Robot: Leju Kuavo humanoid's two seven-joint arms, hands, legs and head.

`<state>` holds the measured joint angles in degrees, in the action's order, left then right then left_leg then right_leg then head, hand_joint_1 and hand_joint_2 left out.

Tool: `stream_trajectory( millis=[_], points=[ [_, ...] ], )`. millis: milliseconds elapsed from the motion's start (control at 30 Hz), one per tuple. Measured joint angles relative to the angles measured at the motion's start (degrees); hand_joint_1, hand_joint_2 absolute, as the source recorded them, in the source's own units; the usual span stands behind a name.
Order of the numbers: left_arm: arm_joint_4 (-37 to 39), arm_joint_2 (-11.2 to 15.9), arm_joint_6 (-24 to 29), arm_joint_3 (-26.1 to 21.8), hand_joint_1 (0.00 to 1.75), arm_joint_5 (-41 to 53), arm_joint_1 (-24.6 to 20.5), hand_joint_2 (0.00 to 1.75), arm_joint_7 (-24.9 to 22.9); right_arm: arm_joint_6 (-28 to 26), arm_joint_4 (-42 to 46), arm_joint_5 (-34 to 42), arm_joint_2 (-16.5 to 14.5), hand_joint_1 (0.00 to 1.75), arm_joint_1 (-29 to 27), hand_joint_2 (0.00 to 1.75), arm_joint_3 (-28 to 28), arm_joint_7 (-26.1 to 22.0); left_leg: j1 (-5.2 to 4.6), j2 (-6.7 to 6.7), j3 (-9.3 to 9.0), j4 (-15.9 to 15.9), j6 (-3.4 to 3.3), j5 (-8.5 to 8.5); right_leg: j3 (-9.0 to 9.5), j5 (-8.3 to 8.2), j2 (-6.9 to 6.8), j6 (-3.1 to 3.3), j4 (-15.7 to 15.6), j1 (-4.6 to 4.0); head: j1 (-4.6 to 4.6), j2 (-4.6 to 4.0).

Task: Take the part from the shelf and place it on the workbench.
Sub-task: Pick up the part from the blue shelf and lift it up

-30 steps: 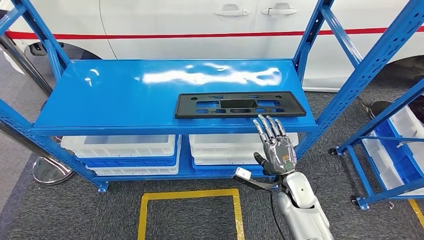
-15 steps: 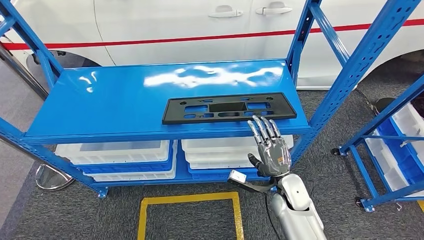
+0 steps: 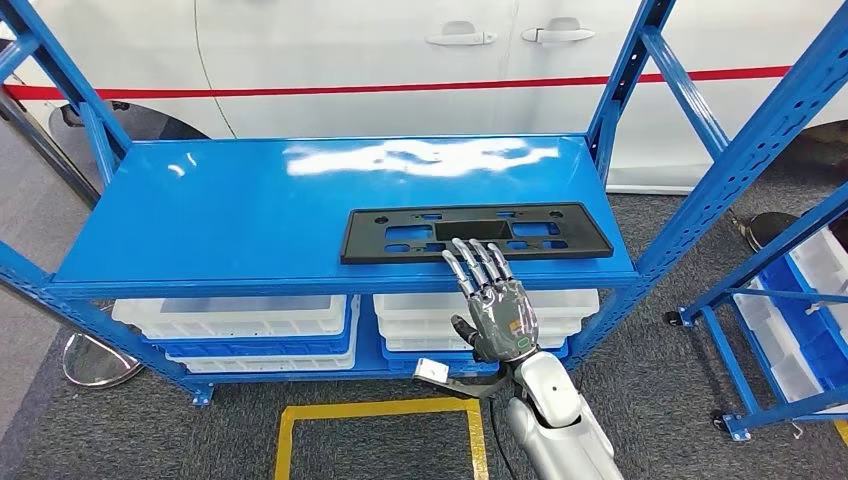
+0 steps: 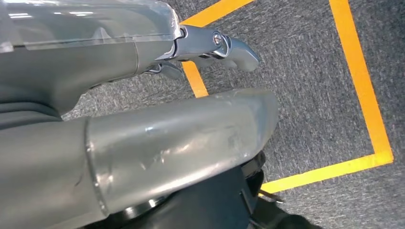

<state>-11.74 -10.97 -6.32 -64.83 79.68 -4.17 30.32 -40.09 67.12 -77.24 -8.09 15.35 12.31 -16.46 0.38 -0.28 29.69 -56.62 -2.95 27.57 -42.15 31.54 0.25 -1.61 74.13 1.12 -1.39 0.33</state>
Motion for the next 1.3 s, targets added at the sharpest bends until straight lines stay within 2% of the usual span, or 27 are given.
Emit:
stream_trajectory(
  millis=[33,100,133,167,233,300,333,367,433,467,500,533,567,633,667,700,800,833,867,933,967,1000,1033,1100,1133,1200,1300],
  points=[
    [0.00,-0.01,0.00,0.00,0.00,0.00,0.10,0.00,0.00,0.00,-0.17,0.00,0.01,0.00,0.00,1.75,0.24,0.08,0.14,-0.05,-0.69,-0.02,0.27,0.52,0.46,-1.89,-0.04,-0.31,-2.28,0.21,0.00,0.00],
    [0.01,-0.04,-0.03,0.01,0.00,-0.01,0.18,0.00,0.01,0.01,-0.57,0.00,0.03,0.00,0.05,1.75,0.68,0.29,0.37,-0.09,-2.13,-0.15,1.03,1.77,2.86,-6.52,-0.21,-0.72,-9.65,0.49,0.01,0.00],
    [0.02,-0.05,-0.05,0.02,0.00,-0.01,0.09,0.00,0.01,0.01,-0.82,-0.04,0.04,0.00,0.10,1.75,0.92,0.46,0.40,-0.09,-2.54,-0.23,1.48,2.35,3.77,-7.61,-0.29,-0.44,-12.33,0.41,0.04,0.00],
    [0.02,-0.07,-0.08,0.02,0.00,-0.02,0.00,0.00,0.01,0.01,-1.04,-0.12,0.04,0.00,0.14,1.75,1.19,0.67,0.38,-0.06,-2.76,-0.20,1.95,2.88,4.20,-8.04,-0.32,0.06,-13.82,0.27,0.07,0.00],
    [0.02,-0.06,-0.08,0.02,0.00,-0.02,-0.16,0.00,-0.01,0.00,-1.43,-0.28,0.02,0.00,0.35,1.75,1.68,1.39,0.31,0.01,-3.17,-0.35,2.78,3.28,4.58,-7.00,-0.20,1.55,-14.18,-0.01,0.13,0.00],
    [0.02,-0.05,-0.06,0.03,0.00,-0.01,-0.27,0.00,-0.04,-0.01,-1.78,-0.31,-0.02,0.00,0.76,1.75,1.97,1.98,0.39,0.06,-2.96,-2.39,3.27,3.21,5.79,-6.38,-0.09,2.53,-14.47,0.09,0.12,0.00],
    [0.02,-0.04,-0.05,0.04,0.00,0.00,-0.36,0.00,-0.05,-0.01,-1.98,-0.26,-0.04,0.00,1.05,1.75,2.07,2.10,0.45,0.07,-1.79,-4.81,3.41,3.32,6.58,-5.98,-0.09,2.90,-14.63,0.14,0.10,0.00],
    [0.02,-0.04,-0.04,0.04,0.00,0.00,-0.40,0.00,-0.07,-0.01,-2.20,-0.20,-0.05,0.00,1.28,1.75,2.20,2.14,0.50,0.08,0.27,-8.27,3.55,3.89,7.38,-5.60,-0.14,3.13,-14.78,0.14,0.09,0.00],
    [0.02,-0.04,0.04,0.05,0.00,-0.23,-0.32,0.00,-0.10,0.00,-2.65,-0.04,-0.06,0.00,1.58,1.75,2.48,2.21,0.52,0.08,5.33,-15.06,3.82,6.81,8.85,-4.57,-0.16,3.43,-14.88,0.01,0.08,0.00],
    [0.03,-0.10,0.21,0.04,0.00,-0.55,-0.20,0.00,-0.12,0.00,-2.88,0.02,-0.05,0.00,1.61,1.75,2.61,2.26,0.52,0.08,7.39,-16.86,3.86,8.47,9.64,-3.99,-0.08,3.48,-14.89,-0.09,0.09,0.00],
    [0.05,-0.25,0.49,0.03,0.00,-0.94,-0.10,0.00,-0.16,0.00,-3.06,0.09,-0.05,0.00,1.60,1.75,2.69,2.31,0.50,0.08,8.69,-16.97,3.75,9.34,10.49,-3.33,0.05,3.50,-14.89,-0.19,0.09,0.00],
    [0.07,-0.45,0.81,-0.01,0.00,-1.29,-0.01,0.00,-0.22,0.00,-3.21,0.15,-0.04,0.00,1.59,1.75,2.74,2.36,0.43,0.07,9.28,-15.40,3.47,8.71,11.40,-2.65,0.19,3.48,-14.90,-0.31,0.09,0.00],
    [0.09,-0.63,1.01,-0.04,0.00,-1.47,0.04,0.00,-0.28,0.00,-3.31,0.17,-0.04,0.00,1.58,1.75,2.76,2.39,0.29,0.06,9.34,-12.49,2.92,6.22,12.34,-1.95,0.28,3.43,-14.92,-0.44,0.10,0.00],
    [0.11,-0.49,0.86,-0.12,0.00,-1.45,0.17,0.00,-0.34,0.00,-3.56,0.01,-0.04,0.00,1.57,1.75,2.81,2.60,-0.27,-0.08,9.24,-6.00,1.63,-1.53,13.78,-0.60,0.46,3.18,-14.90,-0.69,0.12,0.00],
    [0.11,-0.29,0.62,-0.14,0.00,-1.40,0.21,0.00,-0.31,0.00,-3.72,-0.12,-0.04,0.00,1.56,1.75,2.85,2.75,-0.52,-0.16,9.18,-4.09,1.23,-4.36,14.13,0.01,0.58,2.91,-14.85,-0.78,0.12,0.00],
    [0.11,-0.10,0.42,-0.15,0.00,-1.35,0.25,0.00,-0.25,-0.01,-3.85,-0.24,-0.05,0.00,1.55,1.75,2.87,2.89,-0.74,-0.23,9.23,-3.31,1.07,-5.75,14.29,0.47,0.69,2.61,-14.88,-0.80,0.13,0.00],
    [0.11,0.07,0.43,-0.16,0.00,-1.24,0.12,0.00,-0.09,-0.03,-3.93,-0.32,-0.05,0.00,1.72,1.75,2.89,3.01,-0.47,-0.19,8.38,-2.51,0.96,-5.63,14.77,1.56,0.62,1.61,-15.05,-0.80,0.13,0.00],
    [0.11,0.11,0.58,-0.16,0.00,-1.25,0.03,0.00,-0.06,-0.04,-3.92,-0.29,-0.04,0.00,1.82,1.75,2.89,3.01,-0.30,-0.16,7.93,-1.96,0.77,-5.58,14.31,2.35,0.51,1.31,-13.89,-0.82,0.14,0.00],
    [0.11,0.13,0.72,-0.17,0.00,-1.25,-0.08,0.00,-0.03,-0.04,-3.92,-0.27,-0.02,0.00,1.86,1.75,2.89,3.02,-0.13,-0.12,7.49,-1.53,0.54,-5.48,13.10,3.58,0.39,1.04,-11.48,-0.81,0.17,0.00],
    [0.11,0.17,0.89,-0.17,0.00,-1.24,-0.27,0.00,0.01,-0.04,-3.94,-0.24,0.05,0.00,1.77,1.75,2.89,3.02,-0.22,-0.11,7.02,-1.38,0.16,-5.01,8.57,6.25,0.32,0.62,-4.20,-0.71,0.19,0.00],
    [0.11,0.17,0.93,-0.17,0.00,-1.19,-0.31,0.00,0.02,-0.04,-3.97,-0.24,0.13,0.00,1.67,1.75,2.89,3.02,-0.23,-0.12,6.78,-1.42,0.08,-4.71,6.29,6.69,0.31,0.45,-1.21,-0.62,0.20,0.00],
    [0.11,0.17,0.98,-0.17,0.00,-1.13,-0.30,0.00,0.04,-0.04,-3.99,-0.25,0.20,0.17,1.58,1.75,2.89,3.02,-0.23,-0.13,6.48,-1.49,0.08,-4.39,4.80,5.93,0.31,0.30,0.05,-0.52,0.19,0.00],
    [0.11,0.17,1.03,-0.17,0.00,-1.05,-0.26,0.00,0.08,-0.04,-4.02,-0.25,0.27,0.60,1.54,1.75,2.89,3.03,-0.23,-0.15,6.09,-1.57,0.14,-4.05,4.36,4.00,0.28,0.23,-0.83,-0.42,0.20,0.00],
    [0.11,0.17,1.15,-0.17,0.00,-0.82,-0.18,0.00,0.28,-0.04,-4.03,-0.26,0.38,1.47,1.55,1.75,2.89,3.04,-0.21,-0.20,5.28,-1.79,0.37,-3.34,6.12,-1.37,0.18,0.36,-7.42,-0.29,0.20,0.00],
    [0.11,0.16,1.20,-0.17,0.00,-0.68,-0.21,0.00,0.43,-0.04,-4.00,-0.22,0.43,1.75,1.59,1.75,2.89,3.03,-0.31,-0.26,5.09,-2.00,0.59,-3.03,7.28,-3.12,0.13,0.59,-10.82,-0.36,0.21,0.00],
    [0.11,0.15,1.31,-0.16,0.00,-0.45,-0.30,0.00,0.92,-0.04,-3.95,-0.01,0.50,1.75,1.67,1.75,2.89,3.02,-0.45,-0.34,5.11,-2.17,1.15,-2.78,8.30,-4.18,0.12,1.24,-14.12,-0.60,0.20,0.00],
    [0.11,0.17,1.38,-0.14,0.00,-0.38,-0.37,0.00,1.68,-0.04,-3.79,0.19,0.71,1.75,1.75,1.75,2.89,3.18,-0.44,-0.31,5.25,-2.37,1.99,-2.49,8.44,-4.38,0.18,2.26,-14.76,-0.48,0.17,0.00]
  ],
)
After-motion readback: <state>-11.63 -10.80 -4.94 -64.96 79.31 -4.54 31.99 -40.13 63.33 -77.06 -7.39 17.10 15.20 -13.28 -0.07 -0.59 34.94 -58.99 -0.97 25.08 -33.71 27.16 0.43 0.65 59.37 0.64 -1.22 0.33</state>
